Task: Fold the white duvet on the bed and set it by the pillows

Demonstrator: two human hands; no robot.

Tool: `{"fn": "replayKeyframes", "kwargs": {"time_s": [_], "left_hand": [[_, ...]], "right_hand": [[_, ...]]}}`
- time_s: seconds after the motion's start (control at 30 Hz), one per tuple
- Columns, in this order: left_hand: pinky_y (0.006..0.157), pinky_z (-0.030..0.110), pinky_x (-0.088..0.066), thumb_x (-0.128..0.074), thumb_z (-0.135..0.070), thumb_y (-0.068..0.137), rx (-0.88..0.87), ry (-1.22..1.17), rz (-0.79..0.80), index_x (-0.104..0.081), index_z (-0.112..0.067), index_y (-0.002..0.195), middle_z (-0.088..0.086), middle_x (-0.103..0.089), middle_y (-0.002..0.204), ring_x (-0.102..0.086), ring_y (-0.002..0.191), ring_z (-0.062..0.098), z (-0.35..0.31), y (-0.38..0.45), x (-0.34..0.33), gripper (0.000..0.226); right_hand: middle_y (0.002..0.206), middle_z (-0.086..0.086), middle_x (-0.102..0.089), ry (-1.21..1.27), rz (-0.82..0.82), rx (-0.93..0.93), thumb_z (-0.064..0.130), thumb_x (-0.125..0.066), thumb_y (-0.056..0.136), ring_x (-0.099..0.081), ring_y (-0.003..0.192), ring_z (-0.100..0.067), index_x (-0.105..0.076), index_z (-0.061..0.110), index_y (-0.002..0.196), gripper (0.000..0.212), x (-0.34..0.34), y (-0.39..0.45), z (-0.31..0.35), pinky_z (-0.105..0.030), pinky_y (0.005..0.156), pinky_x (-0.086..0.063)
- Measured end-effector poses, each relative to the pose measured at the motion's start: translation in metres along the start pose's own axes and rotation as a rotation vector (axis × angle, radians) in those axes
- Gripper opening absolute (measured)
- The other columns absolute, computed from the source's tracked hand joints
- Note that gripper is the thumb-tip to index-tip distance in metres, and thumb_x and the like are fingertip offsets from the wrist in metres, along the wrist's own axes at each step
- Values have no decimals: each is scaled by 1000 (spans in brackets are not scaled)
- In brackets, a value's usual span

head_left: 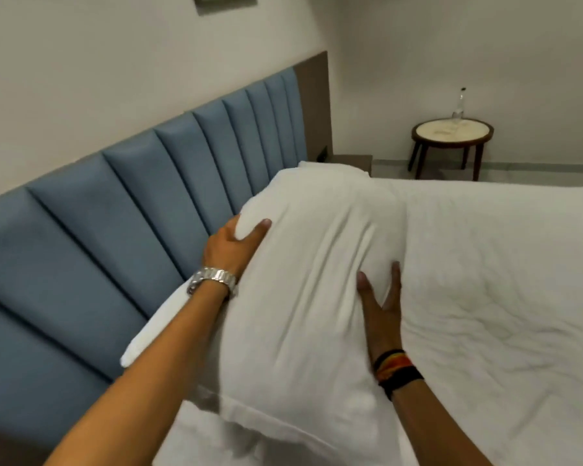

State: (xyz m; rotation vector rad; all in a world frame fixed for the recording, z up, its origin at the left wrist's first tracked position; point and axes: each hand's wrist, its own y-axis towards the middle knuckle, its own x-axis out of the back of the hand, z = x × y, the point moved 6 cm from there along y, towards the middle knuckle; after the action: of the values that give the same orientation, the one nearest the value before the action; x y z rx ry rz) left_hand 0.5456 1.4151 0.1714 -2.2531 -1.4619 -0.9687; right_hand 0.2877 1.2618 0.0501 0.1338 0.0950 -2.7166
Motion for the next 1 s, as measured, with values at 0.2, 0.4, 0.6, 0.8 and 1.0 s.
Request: {"fn": "replayKeyframes", "kwargs": {"time_s": [0.2,0.4,0.6,0.8,1.0], "left_hand": [[123,53,-32,-32,-98,79,205,245,201,-27,-37,165,10,-33,170,-37,151,41,153,65,71,105],[127,56,9,-13,-84,94,64,505,357,15,-49,162,-1,20,174,16,161,32,302,64,-21,81],[127,58,11,0,-78,96,-128,467,235,20,-46,161,1,22,174,15,161,33,323,60,-41,75],[126,61,12,16,-88,79,-149,328,336,12,-45,164,0,26,173,22,160,30,245,90,-11,95],[128,56,8,-21,-69,104,-535,259,-67,-4,-37,168,5,11,176,10,163,29,19,157,94,73]], "right_hand": [[151,15,-37,-220,242,-196,60,-73,88,-45,136,-16,-10,47,164,99,-155,-33,-56,-27,112,-36],[171,1,28,-907,319,4,79,-35,95,15,159,-27,6,43,165,88,-261,-48,-120,-56,127,-4],[165,14,39,-1120,306,100,82,-18,96,31,155,-24,16,60,156,73,-270,-42,-185,-60,125,7],[172,1,-23,-715,244,105,58,-61,97,-19,159,-21,-33,52,151,61,-245,-38,-95,-49,127,-22],[108,-1,-80,-4,97,517,30,-82,82,-74,108,-27,-82,23,98,18,-201,-94,198,-32,94,-60]]}}
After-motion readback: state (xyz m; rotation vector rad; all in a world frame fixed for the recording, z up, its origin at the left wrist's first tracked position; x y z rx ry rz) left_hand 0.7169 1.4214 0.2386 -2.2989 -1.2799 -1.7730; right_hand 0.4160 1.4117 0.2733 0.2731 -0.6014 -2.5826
